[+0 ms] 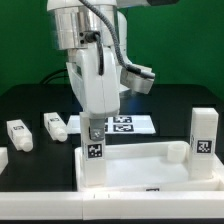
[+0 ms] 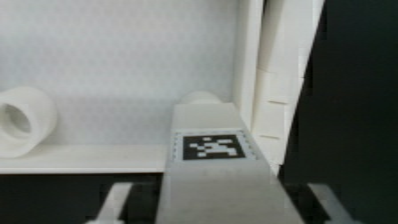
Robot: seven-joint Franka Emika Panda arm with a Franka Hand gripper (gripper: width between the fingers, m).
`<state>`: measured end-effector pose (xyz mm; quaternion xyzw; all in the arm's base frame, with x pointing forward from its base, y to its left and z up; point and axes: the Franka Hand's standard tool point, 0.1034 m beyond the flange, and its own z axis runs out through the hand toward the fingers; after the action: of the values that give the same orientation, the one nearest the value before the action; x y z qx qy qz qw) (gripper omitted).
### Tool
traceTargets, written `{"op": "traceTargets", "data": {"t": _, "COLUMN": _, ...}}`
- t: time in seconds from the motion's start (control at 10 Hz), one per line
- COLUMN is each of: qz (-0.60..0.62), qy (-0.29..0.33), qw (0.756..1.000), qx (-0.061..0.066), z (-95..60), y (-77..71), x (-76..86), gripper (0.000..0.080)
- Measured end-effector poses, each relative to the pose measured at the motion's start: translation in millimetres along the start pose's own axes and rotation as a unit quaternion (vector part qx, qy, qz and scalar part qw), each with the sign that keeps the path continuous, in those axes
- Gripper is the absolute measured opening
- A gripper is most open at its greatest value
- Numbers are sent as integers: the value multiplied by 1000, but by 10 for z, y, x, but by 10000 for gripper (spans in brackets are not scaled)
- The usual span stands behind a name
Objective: Assemble desk
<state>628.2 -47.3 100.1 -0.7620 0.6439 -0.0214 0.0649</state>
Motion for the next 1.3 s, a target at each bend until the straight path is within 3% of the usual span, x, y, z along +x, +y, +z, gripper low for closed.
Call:
{"op": "traceTargets", "data": {"t": 0.3, "qz": -14, "qy": 0, "qw": 1000, "qx": -1, "z": 1, "y": 3, "x": 0, "gripper": 284}}
{"op": "traceTargets", "data": {"t": 0.5, "qz": -228, "qy": 0, "qw": 974, "qx": 2, "z": -26, "y": -9, "x": -2, "gripper": 572}}
{"op": "traceTargets", "data": {"t": 0.6, "qz": -309, "qy": -4, "qw": 951, "qx": 0, "z": -20, "y": 2, "x": -22, "gripper": 625}}
{"op": "traceTargets", "data": {"t": 0.9, "qz": -414, "qy": -3, "qw": 910, "qx": -1, "z": -16, "y": 6, "x": -13, "gripper": 645}}
{"op": "traceTargets", "data": {"t": 1.0, "qz": -487, "qy": 0, "qw": 873, "qx": -4, "z": -24, "y": 7, "x": 17, "gripper": 649}}
{"op": "traceTargets", "data": {"t": 1.2, "qz": -661, "qy": 2, "qw": 750, "qx": -5, "z": -52, "y": -10, "x": 84, "gripper": 649}}
{"op": "traceTargets", "data": {"t": 1.3, "qz": -644, "qy": 2, "qw": 765, "qx": -5, "z": -47, "y": -7, "x": 83, "gripper": 649}}
